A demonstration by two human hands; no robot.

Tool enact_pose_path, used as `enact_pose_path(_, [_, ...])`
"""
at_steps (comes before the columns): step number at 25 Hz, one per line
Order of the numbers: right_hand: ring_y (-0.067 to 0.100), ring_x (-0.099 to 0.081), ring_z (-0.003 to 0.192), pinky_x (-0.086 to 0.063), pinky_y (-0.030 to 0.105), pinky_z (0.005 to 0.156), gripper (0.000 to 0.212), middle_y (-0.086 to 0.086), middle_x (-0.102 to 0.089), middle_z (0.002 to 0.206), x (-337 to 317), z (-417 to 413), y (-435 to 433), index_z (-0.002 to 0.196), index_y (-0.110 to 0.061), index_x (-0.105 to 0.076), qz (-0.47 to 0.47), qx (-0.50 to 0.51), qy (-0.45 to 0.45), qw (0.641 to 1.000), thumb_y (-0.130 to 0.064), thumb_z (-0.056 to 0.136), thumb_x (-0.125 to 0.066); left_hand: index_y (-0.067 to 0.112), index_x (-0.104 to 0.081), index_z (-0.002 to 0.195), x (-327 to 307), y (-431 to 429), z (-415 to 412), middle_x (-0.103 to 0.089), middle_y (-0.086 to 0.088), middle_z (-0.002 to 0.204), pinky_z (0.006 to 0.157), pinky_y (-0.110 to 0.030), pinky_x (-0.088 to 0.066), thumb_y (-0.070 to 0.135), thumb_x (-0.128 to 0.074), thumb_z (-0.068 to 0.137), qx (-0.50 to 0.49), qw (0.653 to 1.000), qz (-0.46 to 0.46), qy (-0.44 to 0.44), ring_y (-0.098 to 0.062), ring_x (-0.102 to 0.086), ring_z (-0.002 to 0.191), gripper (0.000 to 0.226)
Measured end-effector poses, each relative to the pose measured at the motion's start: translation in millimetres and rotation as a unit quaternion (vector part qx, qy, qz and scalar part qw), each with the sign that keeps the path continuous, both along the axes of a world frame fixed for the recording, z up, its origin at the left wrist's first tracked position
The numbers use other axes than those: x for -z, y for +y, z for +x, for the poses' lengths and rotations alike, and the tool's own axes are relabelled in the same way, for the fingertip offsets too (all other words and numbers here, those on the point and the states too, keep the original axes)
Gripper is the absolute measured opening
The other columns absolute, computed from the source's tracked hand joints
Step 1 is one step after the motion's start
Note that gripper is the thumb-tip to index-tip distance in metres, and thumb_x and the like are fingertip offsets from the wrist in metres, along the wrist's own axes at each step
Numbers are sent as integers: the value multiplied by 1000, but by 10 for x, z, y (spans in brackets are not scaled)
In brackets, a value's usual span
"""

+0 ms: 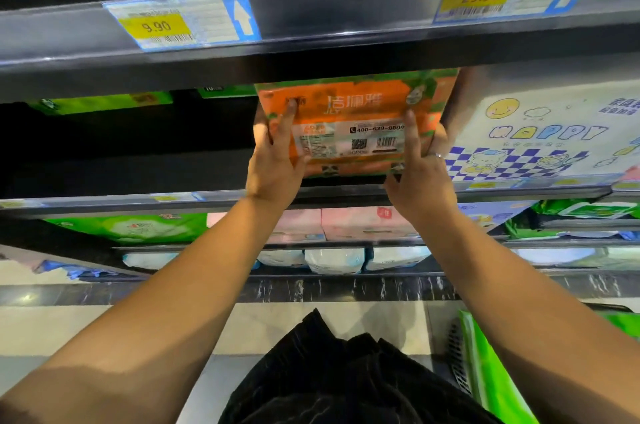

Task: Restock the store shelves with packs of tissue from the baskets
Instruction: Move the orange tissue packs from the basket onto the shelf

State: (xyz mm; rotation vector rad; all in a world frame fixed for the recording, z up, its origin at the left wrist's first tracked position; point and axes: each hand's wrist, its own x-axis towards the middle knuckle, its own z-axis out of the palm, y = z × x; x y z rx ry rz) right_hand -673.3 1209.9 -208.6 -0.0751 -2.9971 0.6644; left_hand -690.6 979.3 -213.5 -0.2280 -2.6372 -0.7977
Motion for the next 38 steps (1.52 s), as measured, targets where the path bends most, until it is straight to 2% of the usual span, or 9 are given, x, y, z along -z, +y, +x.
enact_pose_path(7, [27, -36, 110, -49, 28, 82, 79, 15, -32, 131, 121, -184, -65, 148, -35, -20, 0, 56, 104, 993, -9, 85, -60, 44, 2, 143, 59, -97, -290, -11, -25, 153, 86, -54, -54, 17, -72, 82, 6, 999, -46, -9, -43, -56, 112, 101])
enact_pose_path(10, [35, -43, 104, -51, 36, 75, 70, 19, -41, 119, 183, -90, -143, 144, -26, -38, 0, 55, 109, 992, -9, 79, -60, 46, 0, 143, 94, -84, -324, -11, -23, 154, 90, -54, -53, 15, -73, 81, 8, 999, -37, -6, -42, -48, 123, 101])
enact_pose_path(16, [33, -42, 113, -52, 41, 88, 70, 15, -34, 130, 116, -248, -152, 148, -19, -27, -12, 47, -8, 999, -12, 84, -56, 52, 3, 134, 116, -53, -487, -18, -26, 151, 80, -51, -56, 19, -75, 79, 21, 999, -37, -6, -47, -50, 117, 100])
enact_pose_path(20, [30, -49, 116, -41, 28, 81, 56, 11, -46, 124, 200, -399, -140, 140, -14, -40, -57, 86, -81, 991, -15, 86, -56, 52, 7, 134, 134, -65, -570, -11, -25, 151, 86, -44, -52, 16, -71, 81, 70, 996, -48, -30, -45, -43, 127, 100])
enact_pose_path(24, [36, -39, 127, -40, 36, 97, 74, 17, -34, 143, 306, -547, -62, 146, -15, -27, -37, 86, -158, 983, -21, 81, -62, 48, 5, 138, 117, -124, -623, 2, -19, 151, 94, -44, -48, 14, -69, 82, 123, 989, -59, -52, -43, -29, 136, 99])
enact_pose_path(27, [38, -27, 131, -37, 39, 107, 85, 13, -17, 153, 302, -434, -55, 150, -26, -15, 11, 40, -129, 991, -38, 77, -57, 46, 1, 139, 28, -192, -613, -3, -22, 152, 93, -46, -51, 15, -69, 82, 134, 986, -67, -78, -43, -31, 135, 96])
enact_pose_path(30, [33, -27, 134, -37, 44, 109, 88, 6, -11, 151, 279, -249, -105, 148, -38, -17, -82, 24, -115, 990, -24, 78, -67, 40, -13, 144, -30, -189, -481, -9, -24, 153, 100, -40, -41, 17, -74, 79, 128, 989, -54, -45, -41, -25, 139, 92])
enact_pose_path(34, [40, -39, 127, -41, 47, 104, 77, 17, -26, 146, 114, 73, -72, 145, -27, -34, -95, 23, -64, 993, -27, 76, -67, 28, -40, 137, -88, -144, -189, -21, -20, 148, 104, -42, -41, 29, -74, 77, 37, 998, -48, -33, -38, -27, 136, 69])
enact_pose_path(38, [42, -32, 135, -33, 48, 110, 76, 20, -24, 151, -16, 475, 143, 149, -25, -29, -12, 58, -71, 996, -36, 84, -66, 22, -40, 137, -236, 79, 94, -33, -12, 142, 94, -47, -45, 31, -72, 80, 77, 988, -102, -89, -33, -36, 127, 66])
